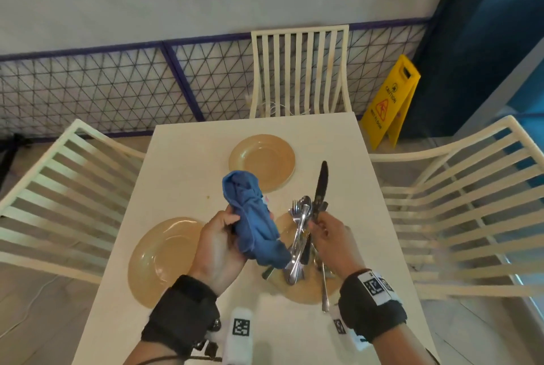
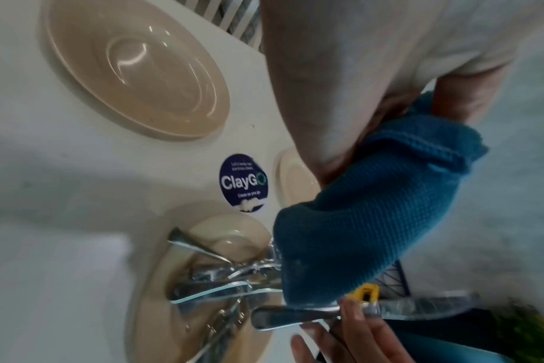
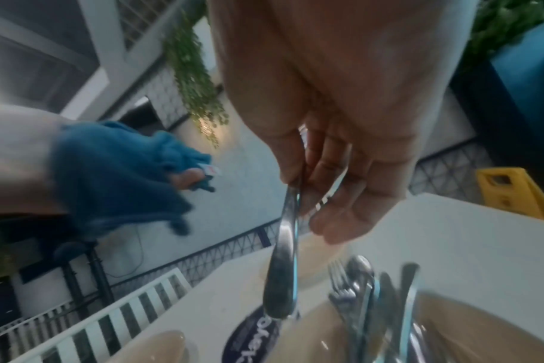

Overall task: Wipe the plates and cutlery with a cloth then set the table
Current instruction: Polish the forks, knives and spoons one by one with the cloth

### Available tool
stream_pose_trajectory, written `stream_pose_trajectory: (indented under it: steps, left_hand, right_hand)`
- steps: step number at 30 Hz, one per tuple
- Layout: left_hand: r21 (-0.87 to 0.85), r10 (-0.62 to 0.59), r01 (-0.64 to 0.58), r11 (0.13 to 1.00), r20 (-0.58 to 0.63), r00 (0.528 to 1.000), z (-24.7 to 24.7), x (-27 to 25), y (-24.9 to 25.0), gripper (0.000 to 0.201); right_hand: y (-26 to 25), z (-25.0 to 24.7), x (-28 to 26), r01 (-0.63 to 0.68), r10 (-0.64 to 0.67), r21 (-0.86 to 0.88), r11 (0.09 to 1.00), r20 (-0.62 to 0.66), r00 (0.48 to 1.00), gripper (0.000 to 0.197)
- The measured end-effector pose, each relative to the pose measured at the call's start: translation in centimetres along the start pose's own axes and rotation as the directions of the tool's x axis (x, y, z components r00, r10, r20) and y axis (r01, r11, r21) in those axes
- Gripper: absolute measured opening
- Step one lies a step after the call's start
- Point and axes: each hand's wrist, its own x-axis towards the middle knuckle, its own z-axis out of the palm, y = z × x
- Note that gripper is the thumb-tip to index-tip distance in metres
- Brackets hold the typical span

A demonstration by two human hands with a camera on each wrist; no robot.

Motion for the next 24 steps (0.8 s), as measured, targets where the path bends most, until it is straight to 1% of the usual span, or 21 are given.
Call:
stream_pose_trajectory:
  steps: [2,3,4,5,6,8,9,11,14,18,20,22,24]
  left_hand:
    - [-0.059,0.015,-0.009,0.998,0.090,0.996,0.7,-0.2,0.0,0.072]
    - [-0.034,0.027,-0.024,0.999,0.117,0.993,1.1,-0.2,-0.1,0.075]
    - [0.039,0.044,-0.049,0.998,0.123,0.991,1.3,-0.3,-0.4,0.073]
    - [0.140,0.061,-0.079,0.987,0.122,0.991,1.5,-0.5,-0.8,0.066]
    - [0.248,0.081,-0.108,0.963,0.117,0.990,1.7,-0.7,-1.0,0.057]
    - [0.419,0.126,-0.155,0.895,0.097,0.987,1.5,-1.4,-1.2,0.043]
    - [0.472,0.154,-0.172,0.865,0.076,0.985,1.1,-1.6,-1.1,0.039]
    - [0.519,0.211,-0.187,0.834,0.013,0.977,0.2,-2.1,-0.7,0.032]
    - [0.545,0.301,-0.228,0.807,-0.048,0.952,-0.8,-2.3,0.3,0.020]
    - [0.525,0.377,-0.298,0.798,-0.047,0.925,-1.5,-2.5,2.8,0.025]
    - [0.485,0.416,-0.321,0.813,-0.100,0.904,-2.2,-2.3,4.3,0.030]
    - [0.419,0.433,-0.335,0.844,-0.162,0.887,-2.8,-2.4,5.2,0.031]
    - [0.362,0.398,-0.317,0.877,-0.176,0.900,-3.1,-3.2,4.9,0.024]
  right_hand:
    - [-2.1,0.0,-1.2,0.074,-0.074,-0.031,0.997,0.028,0.997,0.019]
    - [-3.5,-0.1,-1.9,0.110,-0.108,-0.028,0.994,0.047,0.993,0.018]
    - [-5.1,-0.3,-2.7,0.144,-0.141,-0.038,0.989,0.077,0.987,0.019]
    - [-6.7,-0.7,-3.6,0.182,-0.173,-0.075,0.980,0.119,0.978,0.023]
    - [-8.1,-1.1,-4.4,0.203,-0.185,-0.113,0.973,0.157,0.970,0.027]
    - [-9.8,-1.2,-5.8,0.219,-0.192,-0.128,0.967,0.198,0.961,0.026]
    - [-10.5,-0.8,-6.4,0.236,-0.210,-0.117,0.965,0.199,0.957,0.022]
    - [-11.1,0.6,-7.4,0.240,-0.227,-0.041,0.970,0.195,0.954,0.017]
    - [-11.5,2.8,-8.7,0.211,-0.229,0.106,0.972,0.202,0.952,0.021]
    - [-11.8,4.8,-10.2,0.180,-0.208,0.180,0.967,0.149,0.967,0.026]
    - [-12.0,5.8,-11.3,0.134,-0.172,0.233,0.963,0.152,0.973,0.024]
    - [-12.4,6.7,-12.0,0.122,-0.160,0.251,0.960,0.137,0.978,0.021]
    - [-12.8,7.5,-12.1,0.142,-0.172,0.238,0.961,0.107,0.979,0.021]
